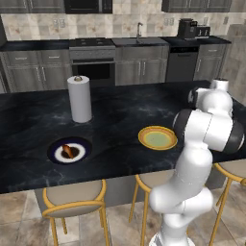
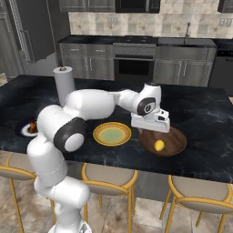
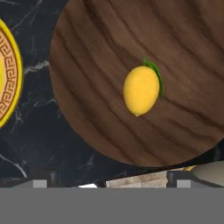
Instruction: Pick the chicken drumstick and lemon from their plates and place them in the bowl. Then put the bowl in the fridge.
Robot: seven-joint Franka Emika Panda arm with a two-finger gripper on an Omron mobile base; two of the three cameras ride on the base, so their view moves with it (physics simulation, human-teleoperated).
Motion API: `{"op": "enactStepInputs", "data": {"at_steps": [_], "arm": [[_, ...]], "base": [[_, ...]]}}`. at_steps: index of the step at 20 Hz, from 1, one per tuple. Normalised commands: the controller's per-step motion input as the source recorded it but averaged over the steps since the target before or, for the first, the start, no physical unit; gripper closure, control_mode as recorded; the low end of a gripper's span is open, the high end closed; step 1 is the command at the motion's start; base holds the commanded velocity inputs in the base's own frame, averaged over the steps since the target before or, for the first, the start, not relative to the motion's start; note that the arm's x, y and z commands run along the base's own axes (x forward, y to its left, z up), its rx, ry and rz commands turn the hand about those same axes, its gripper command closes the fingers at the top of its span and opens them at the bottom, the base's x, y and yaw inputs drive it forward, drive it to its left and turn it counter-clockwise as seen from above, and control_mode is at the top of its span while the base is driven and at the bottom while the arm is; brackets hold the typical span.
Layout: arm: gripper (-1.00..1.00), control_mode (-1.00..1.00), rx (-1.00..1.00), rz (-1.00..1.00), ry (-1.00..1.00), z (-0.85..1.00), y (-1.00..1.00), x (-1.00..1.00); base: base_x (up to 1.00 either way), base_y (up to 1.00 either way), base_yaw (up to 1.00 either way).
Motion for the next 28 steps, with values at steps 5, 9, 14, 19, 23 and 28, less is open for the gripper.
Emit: {"op": "enactStepInputs", "data": {"at_steps": [5,9,14,19,23,28], "arm": [[-1.00,-1.00,-0.02,0.00,0.00,0.02,0.74,-0.42],[-1.00,-1.00,-0.01,0.00,0.00,0.00,0.74,-0.39],[-1.00,-1.00,-0.02,0.00,-0.02,0.00,0.74,-0.34],[-1.00,-1.00,-0.06,0.00,0.00,0.04,0.78,-0.13],[-1.00,-1.00,-0.05,0.00,0.00,0.07,0.74,-0.06],[-1.00,-1.00,0.00,0.01,0.03,0.13,0.60,-0.02]], "base": [[0.00,0.00,0.00],[0.00,0.00,0.00],[0.00,0.00,0.00],[0.00,0.00,0.00],[0.00,0.00,0.00],[0.00,0.00,0.00]]}}
